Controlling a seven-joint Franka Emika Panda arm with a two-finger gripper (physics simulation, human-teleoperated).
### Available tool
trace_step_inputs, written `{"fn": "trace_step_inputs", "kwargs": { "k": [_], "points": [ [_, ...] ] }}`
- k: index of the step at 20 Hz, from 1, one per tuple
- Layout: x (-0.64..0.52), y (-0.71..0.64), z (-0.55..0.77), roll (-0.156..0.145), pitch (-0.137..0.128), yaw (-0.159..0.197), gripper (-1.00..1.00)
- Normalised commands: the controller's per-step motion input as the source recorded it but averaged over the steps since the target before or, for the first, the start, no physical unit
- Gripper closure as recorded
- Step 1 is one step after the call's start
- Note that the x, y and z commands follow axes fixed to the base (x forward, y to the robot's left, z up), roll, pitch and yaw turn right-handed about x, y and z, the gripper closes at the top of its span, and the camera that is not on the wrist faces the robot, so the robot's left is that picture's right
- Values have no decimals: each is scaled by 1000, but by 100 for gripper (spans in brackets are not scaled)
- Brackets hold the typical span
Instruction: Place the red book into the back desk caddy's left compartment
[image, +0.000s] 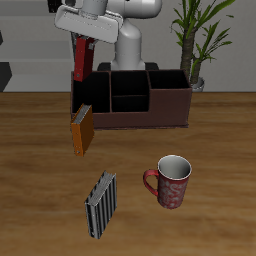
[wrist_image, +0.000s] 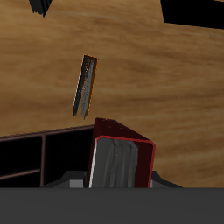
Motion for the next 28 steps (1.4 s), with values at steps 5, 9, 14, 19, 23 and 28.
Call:
{"fn": "trace_step_inputs", "kwargs": {
  "k": [5,9,14,19,23,28],
  "points": [
    [-44,146,-111,16,12,6,100],
    [3,162,-198,18,28,2,100],
    [-19,137,-184,38,35,0,100],
    [-65,108,-109,28,-1,35,100],
    [32,-66,-124,-18,19,-14,100],
    [64,-90,-150,-14,20,2,100]
  ]
}}
